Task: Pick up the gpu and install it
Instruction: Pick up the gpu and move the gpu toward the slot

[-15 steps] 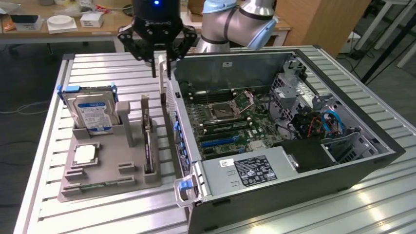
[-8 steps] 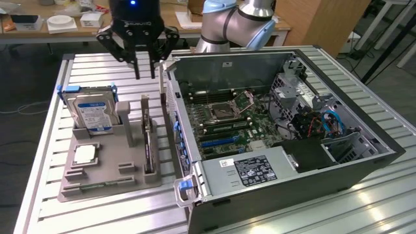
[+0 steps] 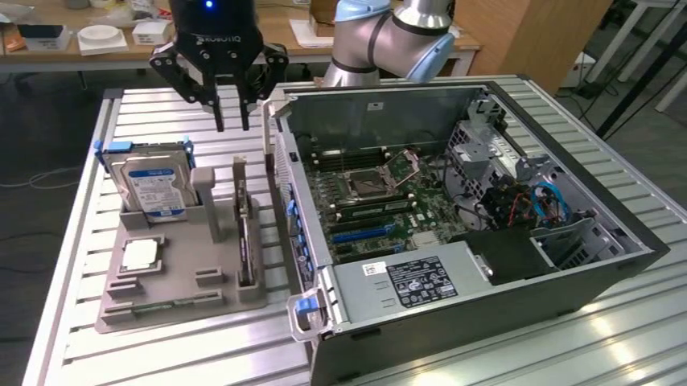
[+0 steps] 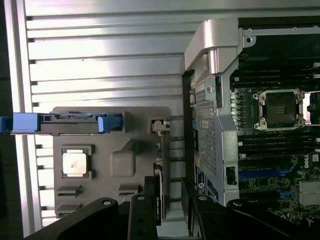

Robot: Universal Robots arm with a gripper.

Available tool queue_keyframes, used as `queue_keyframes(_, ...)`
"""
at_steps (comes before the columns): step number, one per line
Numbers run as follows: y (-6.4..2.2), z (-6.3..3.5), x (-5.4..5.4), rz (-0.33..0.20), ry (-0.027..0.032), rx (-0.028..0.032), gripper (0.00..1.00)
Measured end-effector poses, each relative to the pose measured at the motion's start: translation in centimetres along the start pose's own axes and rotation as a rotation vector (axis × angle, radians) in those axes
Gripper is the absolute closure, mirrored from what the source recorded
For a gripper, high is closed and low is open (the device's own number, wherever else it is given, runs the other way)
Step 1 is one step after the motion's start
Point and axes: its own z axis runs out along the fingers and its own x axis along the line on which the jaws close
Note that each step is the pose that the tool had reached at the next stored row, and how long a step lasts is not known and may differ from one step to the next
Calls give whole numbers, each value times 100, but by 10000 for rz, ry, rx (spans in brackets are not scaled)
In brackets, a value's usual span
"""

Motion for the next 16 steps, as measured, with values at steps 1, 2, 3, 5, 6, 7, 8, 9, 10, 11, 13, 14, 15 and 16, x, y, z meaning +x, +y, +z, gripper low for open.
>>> queue_keyframes(1,0,0,0,-1,0,0,64)
queue_keyframes(2,0,0,0,0,0,0,64)
queue_keyframes(3,0,0,0,0,0,-1,64)
queue_keyframes(5,0,0,0,0,0,0,64)
queue_keyframes(6,0,0,0,0,0,0,64)
queue_keyframes(7,0,0,0,0,0,0,64)
queue_keyframes(8,0,0,0,-1,0,0,64)
queue_keyframes(9,0,1,0,-1,0,0,64)
queue_keyframes(10,-1,13,1,-1,1,0,64)
queue_keyframes(11,-2,31,1,-1,1,0,64)
queue_keyframes(13,-3,66,2,-1,3,1,64)
queue_keyframes(14,-3,87,2,-1,1,-1,64)
queue_keyframes(15,-4,105,3,-1,1,-1,64)
queue_keyframes(16,-5,123,3,-1,2,-1,64)
